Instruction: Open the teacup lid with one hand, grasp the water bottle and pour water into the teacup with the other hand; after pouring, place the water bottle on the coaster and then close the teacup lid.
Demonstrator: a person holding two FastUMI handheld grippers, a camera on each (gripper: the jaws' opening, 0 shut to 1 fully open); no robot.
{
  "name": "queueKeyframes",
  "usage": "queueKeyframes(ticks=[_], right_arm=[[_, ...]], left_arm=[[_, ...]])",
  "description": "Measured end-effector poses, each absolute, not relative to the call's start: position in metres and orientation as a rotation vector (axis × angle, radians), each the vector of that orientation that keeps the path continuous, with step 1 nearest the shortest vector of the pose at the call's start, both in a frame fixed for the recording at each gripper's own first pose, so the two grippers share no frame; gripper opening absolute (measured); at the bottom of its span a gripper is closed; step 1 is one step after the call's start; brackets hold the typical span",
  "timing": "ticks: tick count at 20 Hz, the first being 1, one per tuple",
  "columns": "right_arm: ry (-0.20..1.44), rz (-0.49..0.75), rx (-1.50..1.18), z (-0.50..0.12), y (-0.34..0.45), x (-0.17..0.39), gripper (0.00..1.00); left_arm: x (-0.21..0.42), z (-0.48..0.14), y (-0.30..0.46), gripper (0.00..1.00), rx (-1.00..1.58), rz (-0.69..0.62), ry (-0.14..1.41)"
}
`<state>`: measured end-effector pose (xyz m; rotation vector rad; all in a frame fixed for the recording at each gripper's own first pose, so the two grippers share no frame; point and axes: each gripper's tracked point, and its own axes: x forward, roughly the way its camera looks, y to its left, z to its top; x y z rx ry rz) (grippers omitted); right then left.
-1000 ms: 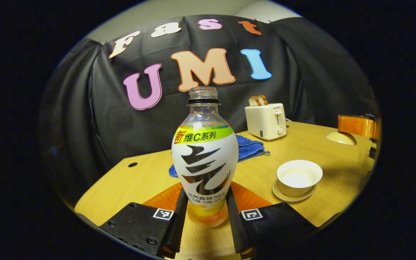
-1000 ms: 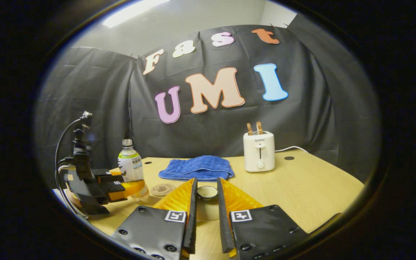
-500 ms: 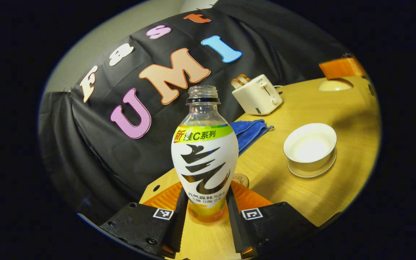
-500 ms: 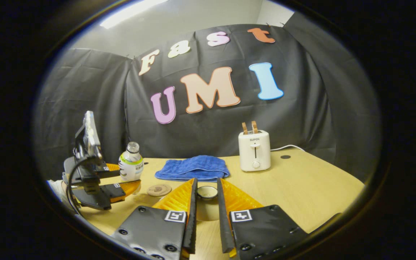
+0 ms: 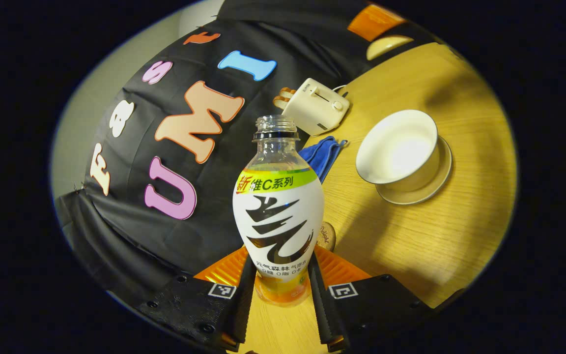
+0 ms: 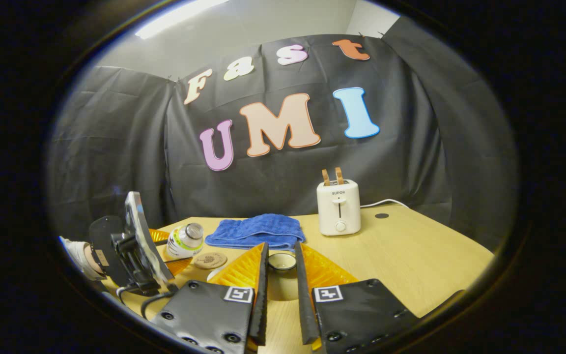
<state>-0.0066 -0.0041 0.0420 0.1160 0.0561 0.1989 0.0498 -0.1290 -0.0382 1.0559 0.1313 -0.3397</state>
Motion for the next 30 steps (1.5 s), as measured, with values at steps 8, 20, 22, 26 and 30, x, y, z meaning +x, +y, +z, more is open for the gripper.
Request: queueKeyframes(ticks=[8, 20, 22, 26, 30], right_arm=[[0.056, 0.183, 0.081, 0.041, -0.006, -0.006, 0.29], [0.057, 0.178, 0.075, 0.041, -0.008, -0.006, 0.29], [0.056, 0.18, 0.078, 0.041, -0.007, -0.006, 0.29], [0.056, 0.183, 0.08, 0.041, -0.008, -0.006, 0.3], [0.06, 0.185, 0.083, 0.039, -0.008, -0.006, 0.3]], left_arm=[[0.049, -0.037, -0.13, 0.53, 1.293, -0.328, 0.089], [0.052, -0.026, -0.133, 0.53, 1.617, -0.358, 0.054], [0.054, -0.026, -0.133, 0.53, 1.655, -0.362, 0.06], [0.056, -0.022, -0.131, 0.53, 1.741, -0.361, 0.072], [0.058, -0.02, -0.128, 0.53, 1.807, -0.358, 0.088]])
